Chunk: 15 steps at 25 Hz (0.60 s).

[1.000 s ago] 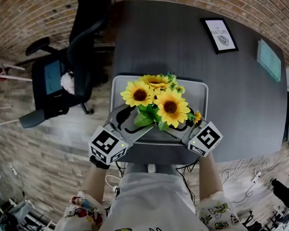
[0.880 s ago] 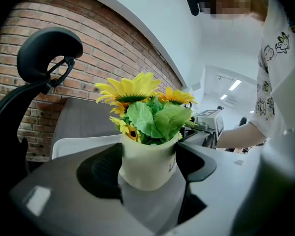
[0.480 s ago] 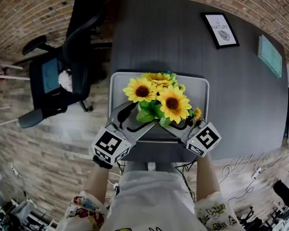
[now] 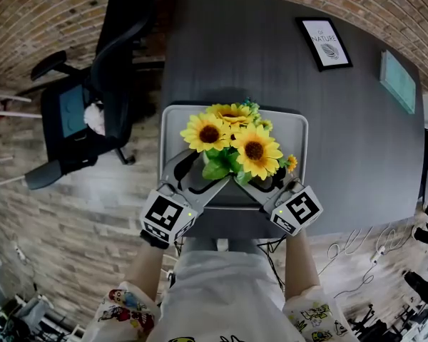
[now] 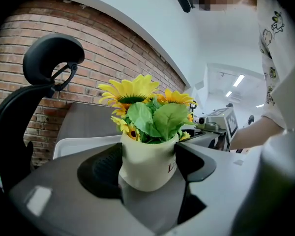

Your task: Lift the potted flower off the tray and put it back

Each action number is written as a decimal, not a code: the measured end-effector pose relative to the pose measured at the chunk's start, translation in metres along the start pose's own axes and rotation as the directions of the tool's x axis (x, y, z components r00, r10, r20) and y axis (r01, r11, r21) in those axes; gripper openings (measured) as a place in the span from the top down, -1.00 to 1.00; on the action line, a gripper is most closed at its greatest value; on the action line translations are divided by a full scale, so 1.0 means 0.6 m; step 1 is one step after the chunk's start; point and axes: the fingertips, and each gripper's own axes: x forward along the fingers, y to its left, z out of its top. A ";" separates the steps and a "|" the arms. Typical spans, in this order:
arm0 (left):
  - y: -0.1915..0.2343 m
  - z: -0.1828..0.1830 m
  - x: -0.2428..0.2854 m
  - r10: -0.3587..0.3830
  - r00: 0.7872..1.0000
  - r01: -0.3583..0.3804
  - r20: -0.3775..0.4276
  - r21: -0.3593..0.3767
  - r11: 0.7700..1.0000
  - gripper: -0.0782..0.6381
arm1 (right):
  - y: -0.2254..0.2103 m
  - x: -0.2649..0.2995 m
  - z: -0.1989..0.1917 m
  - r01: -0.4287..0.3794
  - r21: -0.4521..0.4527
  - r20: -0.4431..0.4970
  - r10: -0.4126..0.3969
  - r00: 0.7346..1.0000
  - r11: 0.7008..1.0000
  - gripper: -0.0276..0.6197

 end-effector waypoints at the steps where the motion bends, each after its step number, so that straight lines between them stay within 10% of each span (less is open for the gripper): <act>1: 0.000 0.000 0.001 0.002 1.000 -0.002 0.001 0.003 1.000 -0.21 | -0.001 0.000 0.000 0.006 0.000 0.001 -0.006 1.000 1.000 -0.13; 15: -0.005 -0.014 -0.002 0.012 1.000 -0.012 -0.003 0.101 0.995 -0.19 | 0.007 -0.005 -0.018 0.053 -0.041 -0.033 -0.054 0.998 0.998 -0.11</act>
